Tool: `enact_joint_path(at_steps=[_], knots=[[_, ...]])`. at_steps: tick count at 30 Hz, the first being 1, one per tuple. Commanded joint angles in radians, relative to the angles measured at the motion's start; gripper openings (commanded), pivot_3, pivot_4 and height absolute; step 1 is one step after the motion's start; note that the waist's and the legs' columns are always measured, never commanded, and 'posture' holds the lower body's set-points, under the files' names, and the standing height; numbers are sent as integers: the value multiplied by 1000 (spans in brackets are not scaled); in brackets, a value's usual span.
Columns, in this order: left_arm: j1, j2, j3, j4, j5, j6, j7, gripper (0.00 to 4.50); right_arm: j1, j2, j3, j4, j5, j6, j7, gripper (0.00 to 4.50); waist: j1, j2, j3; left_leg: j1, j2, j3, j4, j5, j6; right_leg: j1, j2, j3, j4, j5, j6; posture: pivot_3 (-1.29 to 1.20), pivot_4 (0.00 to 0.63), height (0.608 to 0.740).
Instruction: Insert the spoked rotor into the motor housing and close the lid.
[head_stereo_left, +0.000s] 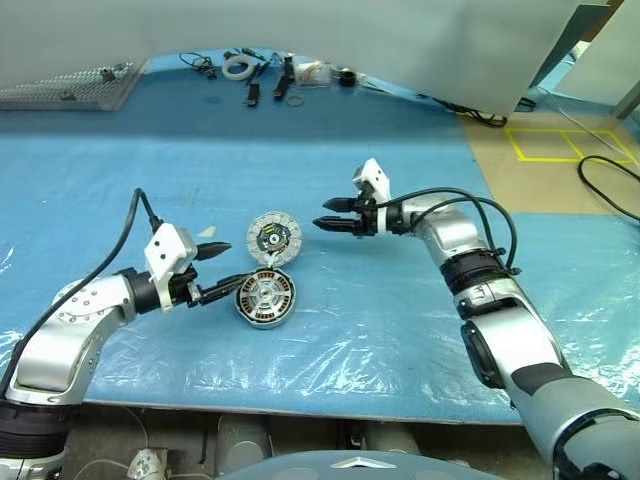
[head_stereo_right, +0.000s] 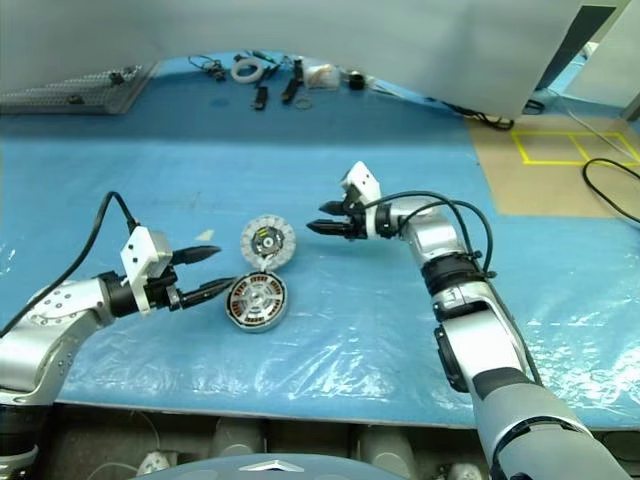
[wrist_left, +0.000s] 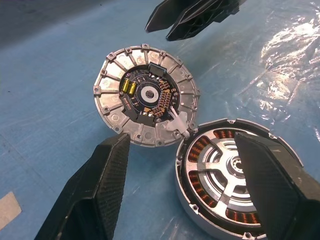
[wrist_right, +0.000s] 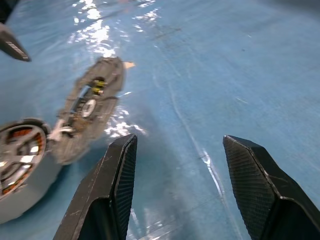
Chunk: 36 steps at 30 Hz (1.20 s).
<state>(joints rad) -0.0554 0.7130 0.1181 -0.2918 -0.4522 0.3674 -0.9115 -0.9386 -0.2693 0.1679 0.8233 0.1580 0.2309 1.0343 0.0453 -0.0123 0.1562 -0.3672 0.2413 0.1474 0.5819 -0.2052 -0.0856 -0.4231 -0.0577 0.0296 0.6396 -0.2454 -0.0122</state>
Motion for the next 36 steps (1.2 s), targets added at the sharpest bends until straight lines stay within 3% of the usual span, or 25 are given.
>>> enact_joint_path(at_steps=[1, 7, 16, 26, 36], knots=[[-18, 5, 12, -12, 3, -18, -1, 3521, -53, 19, -28, 81, -19, -81, -24, 2881, 2, 0, 0, 0, 0, 0, 0, 0, 0, 0, 0, 0, 0, -1, -1, 0, 150, 740], [-11, 17, 22, -17, -1, -9, -9, 3521, -101, 78, -36, 225, -34, -127, -19, 2881, 2, 0, 0, -1, 1, 0, 0, 2, 3, -1, 0, -1, 0, -1, -2, 0, 150, 740], [12, 34, 48, -32, -13, 10, -3, 3521, -146, 147, -75, 288, -32, -137, 13, 24, 3, 0, 0, -2, 2, 0, 0, 2, 3, -2, 0, -1, 1, -2, -3, 0, 150, 740], [4, 34, 38, -32, -9, 13, -5, 3521, -147, 202, -86, 313, -55, -152, -10, 24, 3, 1, 0, -2, 2, 0, 0, 2, 3, -2, 0, -1, 1, -2, -4, 0, 150, 740], [53, 91, 88, -52, -68, 32, -95, 3521, -116, 195, -61, 108, -29, -80, 158, 24, 0, 1, 1, -2, 3, 0, 0, 2, 3, -2, 0, -1, 0, -2, -4, 0, 150, 740]])
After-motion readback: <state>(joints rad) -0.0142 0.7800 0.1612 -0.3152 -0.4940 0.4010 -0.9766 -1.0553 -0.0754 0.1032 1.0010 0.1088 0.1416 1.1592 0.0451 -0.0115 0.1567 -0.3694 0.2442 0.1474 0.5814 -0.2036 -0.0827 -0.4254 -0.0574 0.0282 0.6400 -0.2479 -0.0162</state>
